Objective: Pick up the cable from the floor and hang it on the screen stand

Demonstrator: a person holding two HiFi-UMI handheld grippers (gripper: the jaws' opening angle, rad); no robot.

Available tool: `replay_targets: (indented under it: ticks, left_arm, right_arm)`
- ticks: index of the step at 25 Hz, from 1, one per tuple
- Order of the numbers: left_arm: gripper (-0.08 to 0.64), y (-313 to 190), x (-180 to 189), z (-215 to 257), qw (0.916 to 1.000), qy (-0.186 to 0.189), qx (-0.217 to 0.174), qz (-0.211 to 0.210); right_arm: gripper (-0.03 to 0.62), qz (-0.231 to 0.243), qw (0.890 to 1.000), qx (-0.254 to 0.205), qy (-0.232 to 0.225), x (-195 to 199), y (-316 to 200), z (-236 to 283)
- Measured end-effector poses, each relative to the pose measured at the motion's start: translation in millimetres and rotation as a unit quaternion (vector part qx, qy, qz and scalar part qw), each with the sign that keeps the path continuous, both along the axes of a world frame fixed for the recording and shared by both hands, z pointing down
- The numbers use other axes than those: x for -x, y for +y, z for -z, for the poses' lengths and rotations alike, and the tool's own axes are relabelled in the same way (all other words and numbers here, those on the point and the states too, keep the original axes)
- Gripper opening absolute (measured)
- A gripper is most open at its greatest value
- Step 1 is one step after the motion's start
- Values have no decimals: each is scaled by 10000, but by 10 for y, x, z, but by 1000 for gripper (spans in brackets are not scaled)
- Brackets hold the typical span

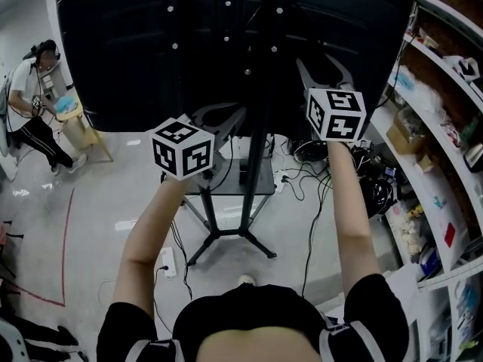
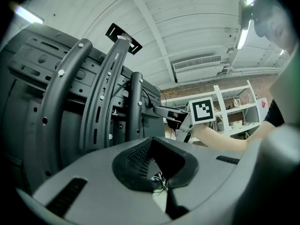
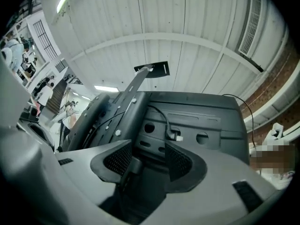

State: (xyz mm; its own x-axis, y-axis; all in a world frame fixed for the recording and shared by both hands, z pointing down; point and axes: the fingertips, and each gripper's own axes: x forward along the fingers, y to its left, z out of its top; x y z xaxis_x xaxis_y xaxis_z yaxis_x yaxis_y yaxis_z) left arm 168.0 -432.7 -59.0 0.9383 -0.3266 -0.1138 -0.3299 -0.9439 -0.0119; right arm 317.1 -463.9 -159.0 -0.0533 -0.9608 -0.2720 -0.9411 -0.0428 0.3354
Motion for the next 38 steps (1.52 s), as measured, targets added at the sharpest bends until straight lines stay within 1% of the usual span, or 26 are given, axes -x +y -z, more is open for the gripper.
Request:
replay_targets:
  ticks: [2,4,9,10,11,14,16,19,22,26,30,33,38]
  left_arm:
    - [8,119,19,-56,10000,-33,27,-6]
    - [8,247,41,-126,10000,-82,53,-17]
    - [8,657,146,-302,9996,-181,186,-66]
    - [8,742,177,-340,9995,-187,226,-76]
    - [8,824,208,-380,9994,-192,264,-82]
    - [8,1067,288,-509,9991,-210,365,-100]
    - [8,1212,338,-591,9988,-229,413,-113]
    - [8,1403,427,-694,9986,-245,465,-93]
    - [8,1607,503,-849,9978,-244,604,-122]
    - [8,1823,564,-1052,9969,-264,726,-122]
    - [8,1977,634,-1180,9970,-302,706,-48]
    - [8,2091,673,-1260,9968,-278,745,-66]
    - [8,2197,693,-1344,9978,-334,577,-26]
  right_arm:
    - [219,-14,10000,64,-72,4,146,-140]
    - [219,86,9998,158,-105,72,296,-300]
    - [216,677,9957,541,-336,447,749,-716]
    - [199,735,9947,596,-396,530,847,-798]
    - [167,747,9942,635,-435,609,947,-877]
    - [85,648,9938,744,-514,817,1247,-1099]
    - [57,619,9926,815,-652,938,1432,-1227]
    - [44,646,9903,859,-885,1116,1694,-1369]
    - [38,656,9878,928,-1061,1261,1938,-1510]
    - [35,709,9840,1079,-1231,1417,2180,-1719]
    - [31,664,9819,1262,-1250,1491,2319,-1896]
    - [26,645,9818,1292,-1230,1529,2356,-1936]
    - [25,676,9853,1229,-979,1596,2420,-1913]
